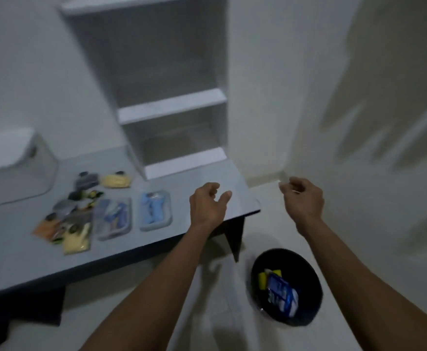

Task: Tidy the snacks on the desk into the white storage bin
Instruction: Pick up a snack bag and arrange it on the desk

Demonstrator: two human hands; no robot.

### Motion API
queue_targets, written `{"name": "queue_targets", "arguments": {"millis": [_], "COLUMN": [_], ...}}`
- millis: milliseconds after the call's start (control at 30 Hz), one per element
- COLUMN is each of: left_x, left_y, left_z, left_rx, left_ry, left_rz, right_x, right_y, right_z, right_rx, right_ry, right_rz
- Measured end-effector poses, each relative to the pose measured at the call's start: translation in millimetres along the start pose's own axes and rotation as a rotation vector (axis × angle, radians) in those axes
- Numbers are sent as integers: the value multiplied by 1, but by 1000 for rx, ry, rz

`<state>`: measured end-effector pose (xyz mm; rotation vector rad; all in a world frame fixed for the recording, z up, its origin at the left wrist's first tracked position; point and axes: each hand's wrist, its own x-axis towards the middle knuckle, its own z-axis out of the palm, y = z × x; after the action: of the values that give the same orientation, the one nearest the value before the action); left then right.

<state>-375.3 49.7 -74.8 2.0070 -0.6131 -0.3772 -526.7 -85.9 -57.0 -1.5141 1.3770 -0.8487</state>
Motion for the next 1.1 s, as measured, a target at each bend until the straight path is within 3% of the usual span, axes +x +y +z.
{"name": "queue_targets", "arguments": {"millis": [267,567,833,1100], "left_x": [-17,-87,-103,-64], "left_y": [-84,-230,-292,-322], "left_z": [-168,-348,-402,-421], "left_rx": [-63,-39,-130,-128], "left_ry": [244,397,449,435], "left_rz": [-85,-320,-461,-496], "right_x": [-94,-256,-335,-334], "right_y": [-75,-61,-40,-59], "right_z": [116,267,343,422], "right_rx": [-46,-128,-217,-284], "right_ry": [-267,-549,-787,-797], "right_rz": [-221,-200,-165,-263]}}
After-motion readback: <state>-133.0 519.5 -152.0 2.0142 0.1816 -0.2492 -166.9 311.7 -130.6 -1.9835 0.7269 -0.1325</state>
